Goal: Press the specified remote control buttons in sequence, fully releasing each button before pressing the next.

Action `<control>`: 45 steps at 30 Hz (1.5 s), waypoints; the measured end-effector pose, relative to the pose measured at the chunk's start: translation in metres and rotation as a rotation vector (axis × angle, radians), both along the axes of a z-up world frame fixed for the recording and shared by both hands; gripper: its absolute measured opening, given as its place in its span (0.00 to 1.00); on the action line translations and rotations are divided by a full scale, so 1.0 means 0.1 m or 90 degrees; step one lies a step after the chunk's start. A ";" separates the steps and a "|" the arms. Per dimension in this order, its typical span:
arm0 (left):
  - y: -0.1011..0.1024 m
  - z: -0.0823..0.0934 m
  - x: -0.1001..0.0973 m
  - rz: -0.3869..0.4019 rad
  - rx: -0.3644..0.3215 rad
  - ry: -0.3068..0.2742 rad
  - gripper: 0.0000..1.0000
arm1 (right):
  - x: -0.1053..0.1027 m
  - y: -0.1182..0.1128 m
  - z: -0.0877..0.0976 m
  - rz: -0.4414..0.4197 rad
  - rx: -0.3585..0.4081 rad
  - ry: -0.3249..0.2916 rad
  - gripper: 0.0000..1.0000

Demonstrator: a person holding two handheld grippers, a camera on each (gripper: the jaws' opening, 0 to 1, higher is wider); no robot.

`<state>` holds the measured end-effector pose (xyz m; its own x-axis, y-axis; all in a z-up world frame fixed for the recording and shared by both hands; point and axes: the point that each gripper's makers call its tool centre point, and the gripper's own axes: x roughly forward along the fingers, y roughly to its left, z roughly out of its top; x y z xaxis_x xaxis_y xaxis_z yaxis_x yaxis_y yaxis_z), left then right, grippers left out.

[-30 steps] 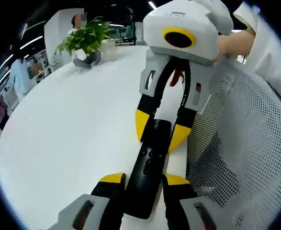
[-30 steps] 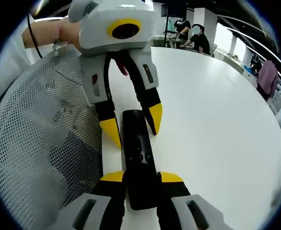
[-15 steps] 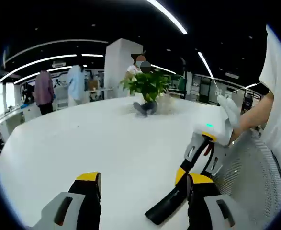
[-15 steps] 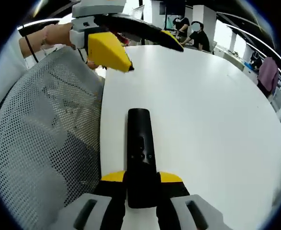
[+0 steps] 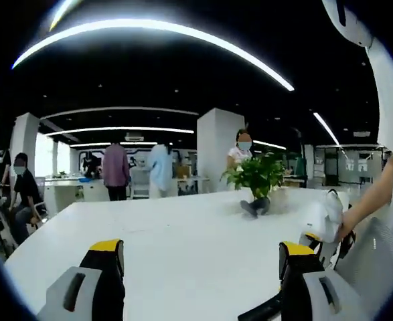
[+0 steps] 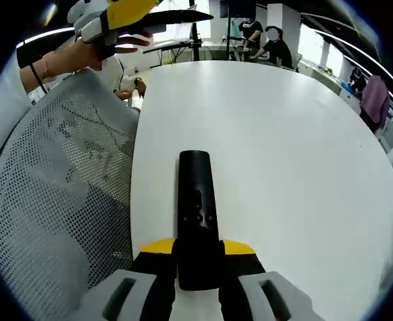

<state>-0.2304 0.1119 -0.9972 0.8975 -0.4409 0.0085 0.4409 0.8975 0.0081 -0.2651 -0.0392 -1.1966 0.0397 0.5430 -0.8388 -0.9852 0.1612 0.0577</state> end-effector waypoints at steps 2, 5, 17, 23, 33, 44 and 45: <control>0.03 -0.06 -0.01 0.005 0.000 0.012 1.00 | 0.08 0.00 0.00 -0.005 -0.003 -0.001 0.21; 0.06 -0.22 -0.02 0.017 0.001 0.065 1.00 | 0.25 -0.01 -0.01 -0.001 -0.024 -0.019 0.21; 0.06 -0.26 0.01 0.012 0.012 0.070 1.00 | 0.99 -0.02 -0.02 0.009 -0.056 -0.049 0.21; 0.10 -0.24 0.02 0.019 -0.007 0.070 1.00 | 1.25 -0.02 -0.02 0.014 -0.053 -0.039 0.21; 0.11 -0.28 0.01 0.021 -0.012 0.084 1.00 | 1.61 -0.03 -0.03 0.009 -0.046 -0.041 0.21; 0.15 -0.29 0.01 0.028 -0.028 0.091 1.00 | 1.72 0.05 0.07 0.019 -0.053 -0.040 0.22; 0.15 -0.29 0.01 0.029 -0.031 0.092 1.00 | 1.74 0.06 0.08 0.018 -0.053 -0.039 0.22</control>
